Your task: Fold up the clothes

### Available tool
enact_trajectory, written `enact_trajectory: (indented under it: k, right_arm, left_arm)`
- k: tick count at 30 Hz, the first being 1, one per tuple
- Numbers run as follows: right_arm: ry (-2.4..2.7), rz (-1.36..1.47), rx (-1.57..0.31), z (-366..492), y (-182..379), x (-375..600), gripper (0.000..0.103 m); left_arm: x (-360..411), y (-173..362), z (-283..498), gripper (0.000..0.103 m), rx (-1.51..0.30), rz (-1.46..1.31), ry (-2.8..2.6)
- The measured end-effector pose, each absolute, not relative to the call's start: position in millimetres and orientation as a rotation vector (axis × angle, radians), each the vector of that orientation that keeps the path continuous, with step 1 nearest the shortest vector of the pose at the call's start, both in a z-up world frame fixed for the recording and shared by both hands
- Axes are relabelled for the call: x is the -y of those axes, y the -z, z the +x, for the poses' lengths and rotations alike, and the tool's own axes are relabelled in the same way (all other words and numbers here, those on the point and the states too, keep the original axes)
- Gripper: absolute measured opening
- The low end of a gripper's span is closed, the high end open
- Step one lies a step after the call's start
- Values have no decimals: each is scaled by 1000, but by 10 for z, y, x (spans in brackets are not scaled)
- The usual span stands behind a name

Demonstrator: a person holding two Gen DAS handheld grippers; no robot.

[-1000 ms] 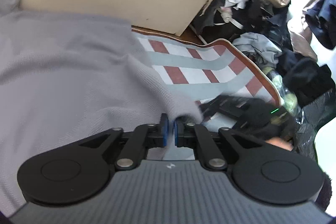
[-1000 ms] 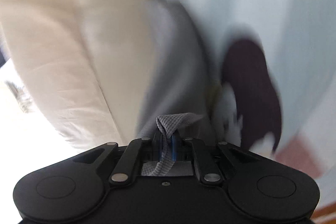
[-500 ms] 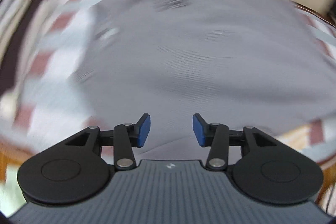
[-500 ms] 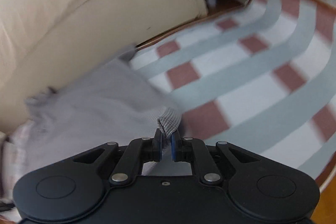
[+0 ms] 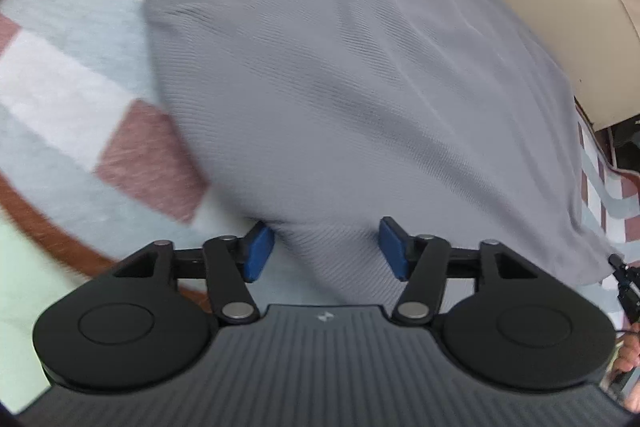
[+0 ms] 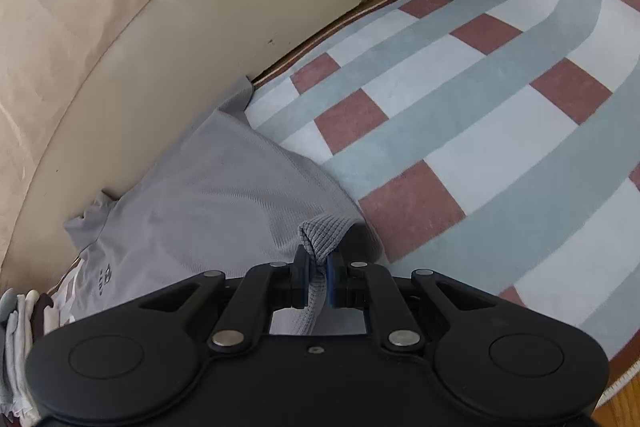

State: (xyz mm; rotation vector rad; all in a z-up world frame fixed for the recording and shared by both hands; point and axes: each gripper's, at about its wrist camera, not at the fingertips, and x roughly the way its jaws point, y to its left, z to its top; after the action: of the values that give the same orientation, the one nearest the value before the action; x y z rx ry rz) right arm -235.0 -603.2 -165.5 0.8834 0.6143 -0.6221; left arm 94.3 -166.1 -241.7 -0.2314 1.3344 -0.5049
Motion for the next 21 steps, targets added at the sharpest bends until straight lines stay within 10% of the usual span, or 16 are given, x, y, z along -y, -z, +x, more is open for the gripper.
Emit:
enact_trajectory:
  k: [5,6,9,21]
  right_arm:
    - [577,834,-668,-2107,1725,5995,11]
    - [584,807,-674,-2085,1703,5968,11]
    - [642,725,-660,-2113,1596,5891,11]
    - [665,440,-625,-2248,680,5464,10]
  left_arm:
    - [1718,2497,977,77,-1275,-341,506]
    - [1740,2492,969,72,-1262,-331,507]
    - [1847,2476,969,7,-1236,-233,540]
    - [1824,1451,603,6,-870,-27,574]
